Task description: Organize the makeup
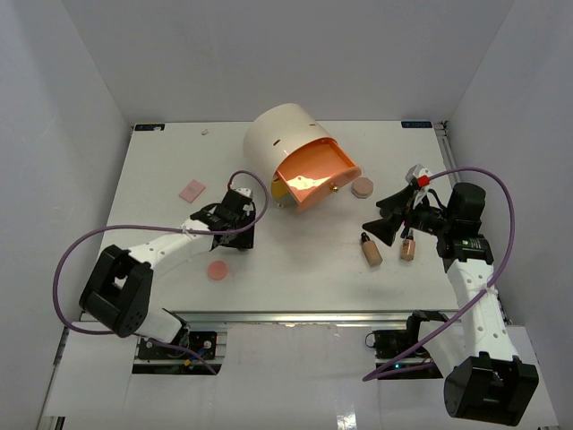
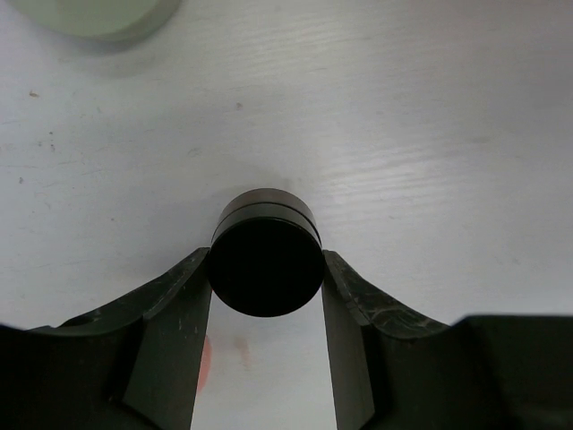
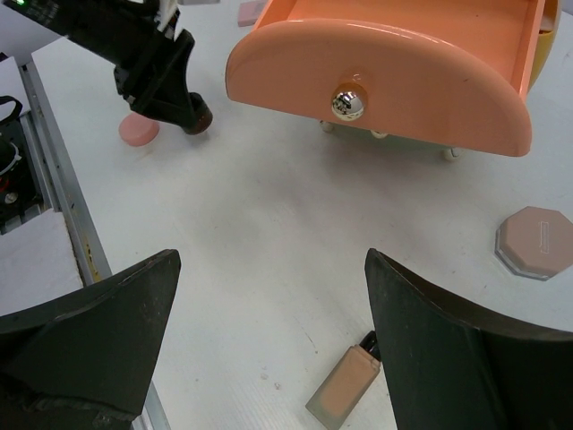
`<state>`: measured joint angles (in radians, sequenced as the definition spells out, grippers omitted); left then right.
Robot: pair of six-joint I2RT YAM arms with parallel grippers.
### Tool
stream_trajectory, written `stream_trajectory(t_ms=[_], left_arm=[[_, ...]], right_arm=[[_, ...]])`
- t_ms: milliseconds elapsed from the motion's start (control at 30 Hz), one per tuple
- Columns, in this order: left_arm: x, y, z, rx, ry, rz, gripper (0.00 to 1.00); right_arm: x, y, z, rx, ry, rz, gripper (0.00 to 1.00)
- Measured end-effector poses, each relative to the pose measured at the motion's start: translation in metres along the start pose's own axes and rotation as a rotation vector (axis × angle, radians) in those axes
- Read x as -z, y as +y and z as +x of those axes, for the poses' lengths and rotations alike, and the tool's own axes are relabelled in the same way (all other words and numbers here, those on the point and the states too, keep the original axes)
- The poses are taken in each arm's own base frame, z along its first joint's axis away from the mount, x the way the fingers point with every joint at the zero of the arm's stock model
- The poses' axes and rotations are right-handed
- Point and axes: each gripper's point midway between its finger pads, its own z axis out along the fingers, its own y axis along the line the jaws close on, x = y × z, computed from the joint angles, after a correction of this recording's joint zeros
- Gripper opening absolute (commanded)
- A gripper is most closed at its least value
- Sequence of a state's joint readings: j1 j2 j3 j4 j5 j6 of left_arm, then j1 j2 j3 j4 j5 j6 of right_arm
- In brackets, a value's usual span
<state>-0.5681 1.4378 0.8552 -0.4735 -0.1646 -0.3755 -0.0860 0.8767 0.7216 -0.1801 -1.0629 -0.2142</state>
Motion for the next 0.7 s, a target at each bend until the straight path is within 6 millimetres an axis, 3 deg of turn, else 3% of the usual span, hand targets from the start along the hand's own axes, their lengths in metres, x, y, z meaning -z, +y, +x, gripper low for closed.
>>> stream_trajectory(t_ms=[67,133,333,467,567,700], left_arm=[[0.021,-0.015,-0.012,-0.022,-0.066,0.047,0.00],[0.057,-0.036,-0.037,-0.034,-0.175,0.130,0.00],[0.166,-0.083,-0.135,-0.003,-0.490,0.342,0.00],[0.211,-0.128,-0.192,-0.027,-0.614,0.441,0.00],[0.209,-0.163,-0.221,-0.076,-0.627,0.456,0.00],[0.174,-0.199,-0.248,-0.138,-0.607,0.420,0.01]], right_arm=[[0.000,0.001,-0.001,0.002,-0.002,-0.003,0.90],[0.000,0.001,-0.001,0.003,-0.003,-0.006,0.90],[0.000,0.001,-0.001,0.004,-0.005,-0.006,0.90],[0.000,0.001,-0.001,0.004,-0.005,-0.006,0.90],[0.001,0.000,-0.001,0.004,-0.005,-0.004,0.90],[0.002,-0.001,-0.001,0.003,-0.006,0.003,0.90]])
